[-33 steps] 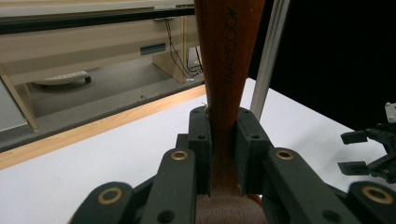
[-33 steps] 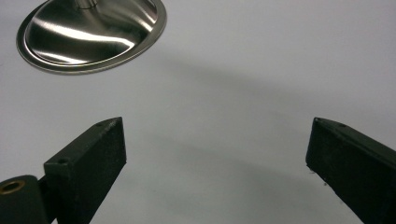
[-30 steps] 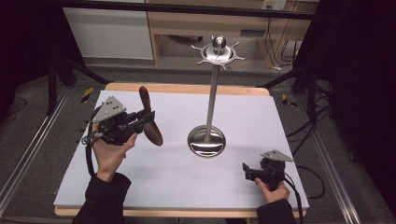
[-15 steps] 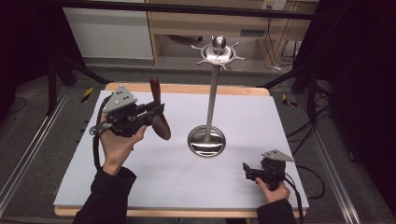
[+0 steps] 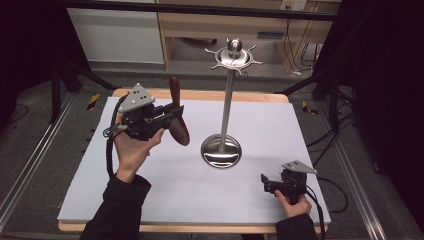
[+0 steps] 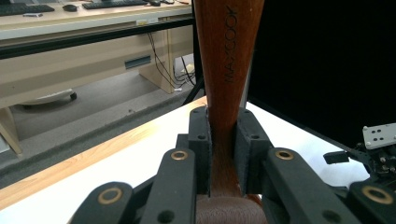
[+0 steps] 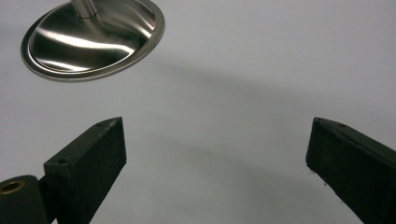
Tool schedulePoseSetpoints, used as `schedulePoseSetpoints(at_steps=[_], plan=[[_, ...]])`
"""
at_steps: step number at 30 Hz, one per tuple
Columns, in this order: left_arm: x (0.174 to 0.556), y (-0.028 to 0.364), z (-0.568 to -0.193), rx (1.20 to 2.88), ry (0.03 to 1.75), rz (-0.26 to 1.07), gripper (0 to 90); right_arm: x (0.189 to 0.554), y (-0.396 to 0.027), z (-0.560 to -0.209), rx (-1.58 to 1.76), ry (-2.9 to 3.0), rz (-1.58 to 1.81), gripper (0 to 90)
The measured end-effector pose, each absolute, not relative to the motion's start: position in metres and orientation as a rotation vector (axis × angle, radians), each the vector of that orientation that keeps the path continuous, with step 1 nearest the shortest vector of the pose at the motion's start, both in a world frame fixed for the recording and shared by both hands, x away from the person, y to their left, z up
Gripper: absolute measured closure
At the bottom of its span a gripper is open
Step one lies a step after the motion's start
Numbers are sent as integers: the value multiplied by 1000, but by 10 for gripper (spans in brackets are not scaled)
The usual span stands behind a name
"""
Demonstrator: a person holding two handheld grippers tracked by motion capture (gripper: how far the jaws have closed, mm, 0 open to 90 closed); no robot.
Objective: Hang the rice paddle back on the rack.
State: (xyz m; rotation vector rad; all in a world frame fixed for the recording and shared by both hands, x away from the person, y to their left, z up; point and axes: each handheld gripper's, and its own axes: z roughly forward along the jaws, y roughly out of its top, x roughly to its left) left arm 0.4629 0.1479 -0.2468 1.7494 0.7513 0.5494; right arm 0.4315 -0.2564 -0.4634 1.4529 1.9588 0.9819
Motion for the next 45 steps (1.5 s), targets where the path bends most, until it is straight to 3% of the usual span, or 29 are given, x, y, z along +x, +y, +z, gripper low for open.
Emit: schedulePoseSetpoints(at_steps=[45], plan=[[479, 99, -227, 1783, 676, 534, 780, 432, -256, -463, 1451, 1963, 993, 54]])
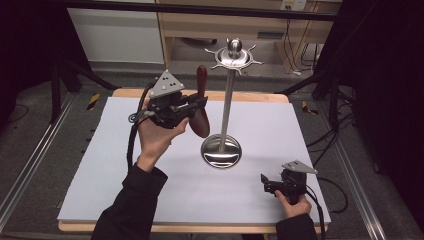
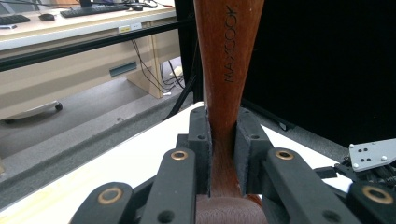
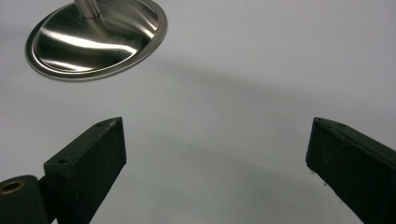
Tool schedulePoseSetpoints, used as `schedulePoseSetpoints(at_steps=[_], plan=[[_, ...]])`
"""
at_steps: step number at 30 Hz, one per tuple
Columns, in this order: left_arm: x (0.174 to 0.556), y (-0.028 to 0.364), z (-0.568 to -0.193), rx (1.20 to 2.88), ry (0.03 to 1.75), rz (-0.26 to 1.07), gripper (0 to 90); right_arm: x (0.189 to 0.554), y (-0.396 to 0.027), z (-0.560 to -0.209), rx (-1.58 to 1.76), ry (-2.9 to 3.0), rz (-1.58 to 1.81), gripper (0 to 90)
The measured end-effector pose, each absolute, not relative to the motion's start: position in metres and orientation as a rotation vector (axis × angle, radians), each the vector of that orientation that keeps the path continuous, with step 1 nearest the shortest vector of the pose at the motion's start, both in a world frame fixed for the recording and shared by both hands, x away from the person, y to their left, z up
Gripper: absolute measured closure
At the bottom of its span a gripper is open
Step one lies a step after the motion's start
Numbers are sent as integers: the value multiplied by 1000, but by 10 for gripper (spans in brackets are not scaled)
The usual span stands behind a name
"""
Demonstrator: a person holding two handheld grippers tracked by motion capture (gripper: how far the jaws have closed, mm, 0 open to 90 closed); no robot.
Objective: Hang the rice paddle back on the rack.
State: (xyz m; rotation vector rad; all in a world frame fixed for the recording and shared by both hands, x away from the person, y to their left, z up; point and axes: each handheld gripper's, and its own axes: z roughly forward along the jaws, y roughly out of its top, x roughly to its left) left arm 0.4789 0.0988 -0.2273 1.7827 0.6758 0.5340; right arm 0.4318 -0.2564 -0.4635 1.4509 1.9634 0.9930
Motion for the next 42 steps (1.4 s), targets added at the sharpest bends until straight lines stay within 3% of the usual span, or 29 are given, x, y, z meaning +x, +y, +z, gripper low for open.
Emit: schedulePoseSetpoints(at_steps=[42], plan=[[501, 83, -224, 1830, 722, 537, 780, 432, -257, -463, 1459, 1967, 990, 55]])
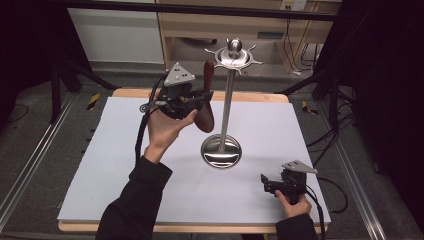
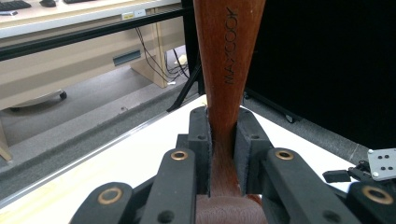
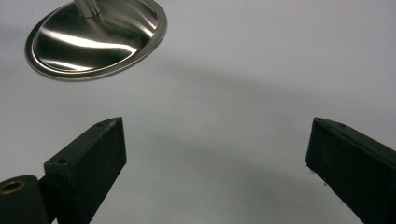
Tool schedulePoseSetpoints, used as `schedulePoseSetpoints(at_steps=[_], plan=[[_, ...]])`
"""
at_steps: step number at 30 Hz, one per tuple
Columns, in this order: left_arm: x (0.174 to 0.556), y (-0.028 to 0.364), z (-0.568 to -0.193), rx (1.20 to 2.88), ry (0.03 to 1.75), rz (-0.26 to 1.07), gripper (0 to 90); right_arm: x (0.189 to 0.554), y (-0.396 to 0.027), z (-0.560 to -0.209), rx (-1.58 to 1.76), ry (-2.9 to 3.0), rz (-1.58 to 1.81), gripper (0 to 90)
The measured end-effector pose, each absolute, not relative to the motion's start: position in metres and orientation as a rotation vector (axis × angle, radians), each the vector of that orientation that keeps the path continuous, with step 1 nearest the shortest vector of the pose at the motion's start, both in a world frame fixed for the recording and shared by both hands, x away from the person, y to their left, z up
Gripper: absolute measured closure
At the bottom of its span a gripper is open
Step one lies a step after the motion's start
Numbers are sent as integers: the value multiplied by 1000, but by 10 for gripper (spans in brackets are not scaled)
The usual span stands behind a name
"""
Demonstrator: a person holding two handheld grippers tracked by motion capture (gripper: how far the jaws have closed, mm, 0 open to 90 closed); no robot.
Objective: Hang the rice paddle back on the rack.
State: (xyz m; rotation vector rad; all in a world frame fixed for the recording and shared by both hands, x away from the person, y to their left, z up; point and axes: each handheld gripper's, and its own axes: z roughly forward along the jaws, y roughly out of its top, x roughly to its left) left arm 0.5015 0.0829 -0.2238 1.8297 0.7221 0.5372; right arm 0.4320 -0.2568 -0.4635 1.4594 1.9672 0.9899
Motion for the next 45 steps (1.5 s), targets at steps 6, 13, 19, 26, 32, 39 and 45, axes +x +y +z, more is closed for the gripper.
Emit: schedulePoseSetpoints(at_steps=[6, 13, 19, 26, 32, 39, 45], plan=[[519, 92, -215, 1952, 486, 737, 780, 432, -257, -464, 1459, 1968, 991, 55], [523, 88, -214, 1953, 479, 729, 780, 432, -257, -463, 1461, 1968, 995, 55], [526, 83, -215, 1947, 481, 724, 780, 432, -257, -463, 1462, 1972, 998, 55], [527, 79, -218, 1940, 474, 734, 780, 432, -257, -463, 1460, 1970, 998, 55], [527, 80, -223, 1910, 472, 746, 779, 432, -257, -463, 1458, 1976, 997, 55], [527, 80, -225, 1896, 481, 769, 776, 432, -256, -464, 1457, 1975, 994, 55], [525, 79, -226, 1895, 473, 779, 768, 432, -256, -464, 1455, 1978, 992, 55]])
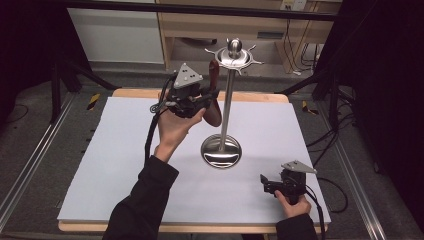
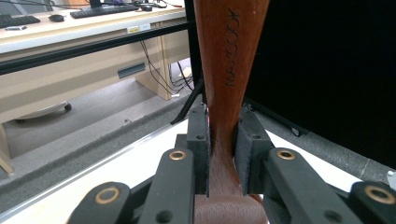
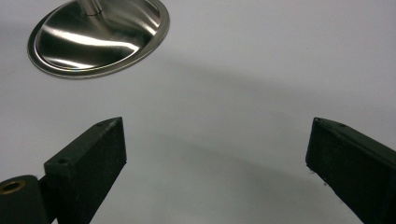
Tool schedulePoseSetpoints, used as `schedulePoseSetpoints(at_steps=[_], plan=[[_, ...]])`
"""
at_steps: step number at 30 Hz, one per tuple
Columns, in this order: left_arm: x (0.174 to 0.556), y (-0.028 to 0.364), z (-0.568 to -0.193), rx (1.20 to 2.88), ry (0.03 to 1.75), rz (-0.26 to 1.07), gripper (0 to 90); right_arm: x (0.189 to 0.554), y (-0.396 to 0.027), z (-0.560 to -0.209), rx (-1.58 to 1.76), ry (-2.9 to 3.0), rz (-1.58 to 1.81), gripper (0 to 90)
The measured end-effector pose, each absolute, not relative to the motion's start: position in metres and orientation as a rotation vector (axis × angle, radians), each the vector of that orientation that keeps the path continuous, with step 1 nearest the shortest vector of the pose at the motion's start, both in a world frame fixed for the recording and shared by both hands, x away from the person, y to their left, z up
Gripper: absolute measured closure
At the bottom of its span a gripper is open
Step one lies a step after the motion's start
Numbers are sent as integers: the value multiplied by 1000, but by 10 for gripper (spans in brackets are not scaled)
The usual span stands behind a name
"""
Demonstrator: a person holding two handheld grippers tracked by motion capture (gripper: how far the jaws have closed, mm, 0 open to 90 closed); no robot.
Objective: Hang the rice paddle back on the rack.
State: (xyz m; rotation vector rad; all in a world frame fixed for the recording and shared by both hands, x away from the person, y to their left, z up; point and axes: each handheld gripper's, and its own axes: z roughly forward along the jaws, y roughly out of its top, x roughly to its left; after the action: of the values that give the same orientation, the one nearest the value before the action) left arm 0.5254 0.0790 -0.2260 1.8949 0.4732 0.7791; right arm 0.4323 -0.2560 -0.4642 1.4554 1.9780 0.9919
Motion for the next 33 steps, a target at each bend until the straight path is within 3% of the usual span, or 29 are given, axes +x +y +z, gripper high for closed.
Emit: schedulePoseSetpoints(at_steps=[5, 6, 11, 12, 17, 33], plan=[[523, 79, -228, 1904, 469, 821, 715, 432, -256, -464, 1457, 1977, 990, 55], [518, 77, -232, 1860, 564, 807, 695, 432, -256, -464, 1457, 1976, 991, 55], [525, 89, -230, 1967, 317, 856, 593, 432, -256, -465, 1457, 1979, 990, 55], [503, 76, -246, 1792, 695, 629, 569, 433, -256, -465, 1458, 1981, 986, 55], [493, 88, -255, 1800, 691, 637, 491, 433, -255, -465, 1466, 1977, 980, 55], [468, 124, -306, 1862, 726, 614, 406, 432, -258, -467, 1483, 1966, 975, 55]])
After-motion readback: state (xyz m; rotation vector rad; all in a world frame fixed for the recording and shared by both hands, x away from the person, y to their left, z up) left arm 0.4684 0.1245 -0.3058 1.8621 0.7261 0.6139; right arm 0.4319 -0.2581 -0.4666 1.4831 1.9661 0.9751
